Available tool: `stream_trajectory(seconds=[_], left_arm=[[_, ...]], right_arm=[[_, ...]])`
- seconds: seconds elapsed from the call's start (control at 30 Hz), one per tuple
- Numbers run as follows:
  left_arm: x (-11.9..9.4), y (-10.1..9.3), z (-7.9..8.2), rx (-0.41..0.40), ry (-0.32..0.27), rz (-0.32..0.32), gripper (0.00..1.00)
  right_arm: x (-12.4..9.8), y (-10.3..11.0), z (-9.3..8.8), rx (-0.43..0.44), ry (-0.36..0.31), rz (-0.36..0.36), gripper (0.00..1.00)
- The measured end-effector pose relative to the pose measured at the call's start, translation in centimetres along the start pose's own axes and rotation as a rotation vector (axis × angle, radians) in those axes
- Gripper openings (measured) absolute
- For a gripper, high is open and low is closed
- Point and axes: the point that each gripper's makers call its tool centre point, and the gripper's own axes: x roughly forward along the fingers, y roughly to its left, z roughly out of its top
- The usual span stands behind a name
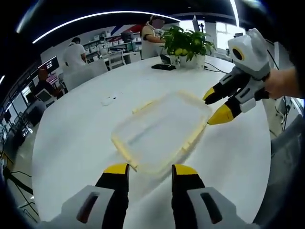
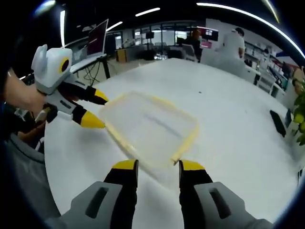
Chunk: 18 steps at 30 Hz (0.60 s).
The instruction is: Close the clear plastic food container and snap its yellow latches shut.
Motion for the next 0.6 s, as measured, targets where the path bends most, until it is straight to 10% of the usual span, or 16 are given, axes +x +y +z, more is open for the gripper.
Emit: stream_trajectory(seconds=[0.6], left_arm=[[-3.8,-0.3,0.2,-0.115,-0.056,0.042,0.34]], right_arm=[[-2.6,0.6,0.4,0.059,-0.024,-0.045,0.38]])
